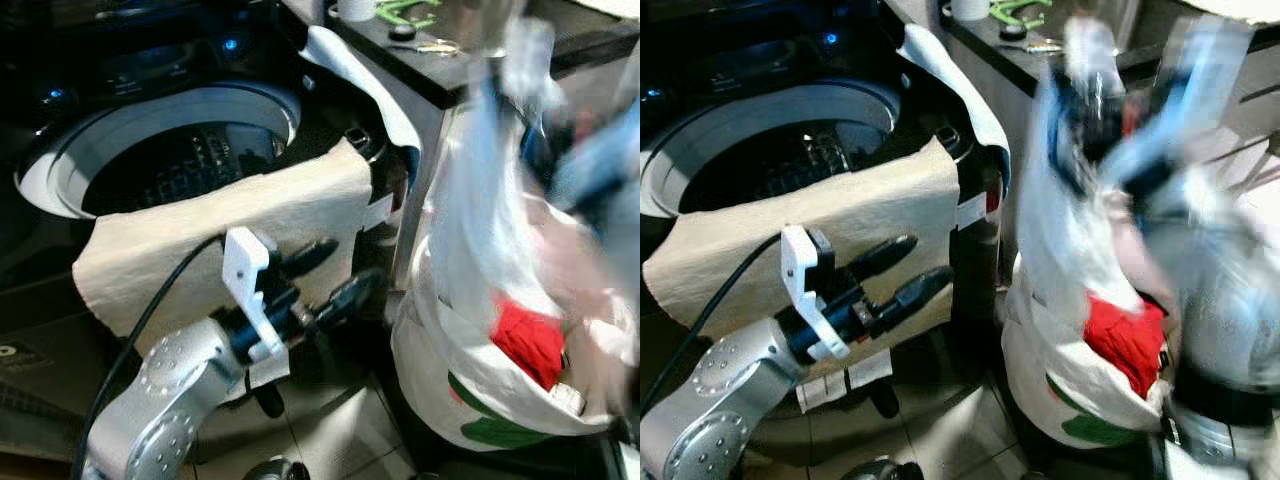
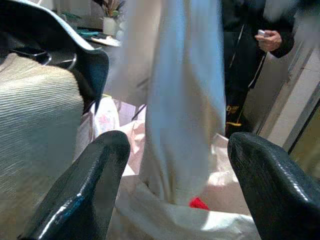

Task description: Clothes washing

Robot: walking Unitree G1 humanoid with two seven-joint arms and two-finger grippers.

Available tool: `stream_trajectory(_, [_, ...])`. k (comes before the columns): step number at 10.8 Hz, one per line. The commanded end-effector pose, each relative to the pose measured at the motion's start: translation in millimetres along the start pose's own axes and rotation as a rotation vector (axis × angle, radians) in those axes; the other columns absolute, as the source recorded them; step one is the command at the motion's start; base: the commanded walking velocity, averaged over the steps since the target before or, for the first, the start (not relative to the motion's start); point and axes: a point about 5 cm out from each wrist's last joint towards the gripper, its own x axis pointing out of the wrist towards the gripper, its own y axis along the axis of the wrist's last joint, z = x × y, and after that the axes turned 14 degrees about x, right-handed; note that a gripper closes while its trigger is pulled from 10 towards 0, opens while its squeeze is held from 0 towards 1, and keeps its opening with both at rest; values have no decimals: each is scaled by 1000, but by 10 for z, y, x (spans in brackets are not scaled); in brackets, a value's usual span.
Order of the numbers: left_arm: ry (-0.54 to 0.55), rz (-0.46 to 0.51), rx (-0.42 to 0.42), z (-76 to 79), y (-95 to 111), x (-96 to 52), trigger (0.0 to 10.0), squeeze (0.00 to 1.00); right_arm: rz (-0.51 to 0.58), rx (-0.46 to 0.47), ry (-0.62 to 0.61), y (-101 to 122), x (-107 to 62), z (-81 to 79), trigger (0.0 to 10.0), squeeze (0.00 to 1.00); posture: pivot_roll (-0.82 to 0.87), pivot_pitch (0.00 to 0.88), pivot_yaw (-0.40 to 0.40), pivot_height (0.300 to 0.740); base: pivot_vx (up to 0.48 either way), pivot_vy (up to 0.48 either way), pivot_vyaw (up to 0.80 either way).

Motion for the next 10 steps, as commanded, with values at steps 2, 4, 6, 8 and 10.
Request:
stream_trajectory(2, [-7, 6, -1, -4, 13, 38, 10000, 0, 146, -41, 178, 451, 347, -344, 0, 0, -73, 23, 94, 740, 0, 0, 0])
stream_trajectory(4, [13, 32, -2, -33, 42, 85, 10000, 0, 270, -7, 297, 839, 554, -587, 0, 0, -72, 19, 75, 740, 0, 0, 0])
stream_trajectory(6, [40, 131, -136, -24, 162, 121, 10000, 251, 199, -23, 297, 729, 591, -565, 0, 0, -62, 17, 59, 740, 0, 0, 0])
stream_trajectory(8, [21, 222, -249, -29, 263, 74, 10000, 1000, 119, -21, 264, 517, 557, -462, 0, 0, -54, 13, 54, 740, 0, 0, 0])
stream_trajectory(10, [6, 266, -287, -69, 321, 79, 10000, 1000, 69, -52, 197, 381, 491, -301, 0, 0, -56, 7, 61, 740, 0, 0, 0])
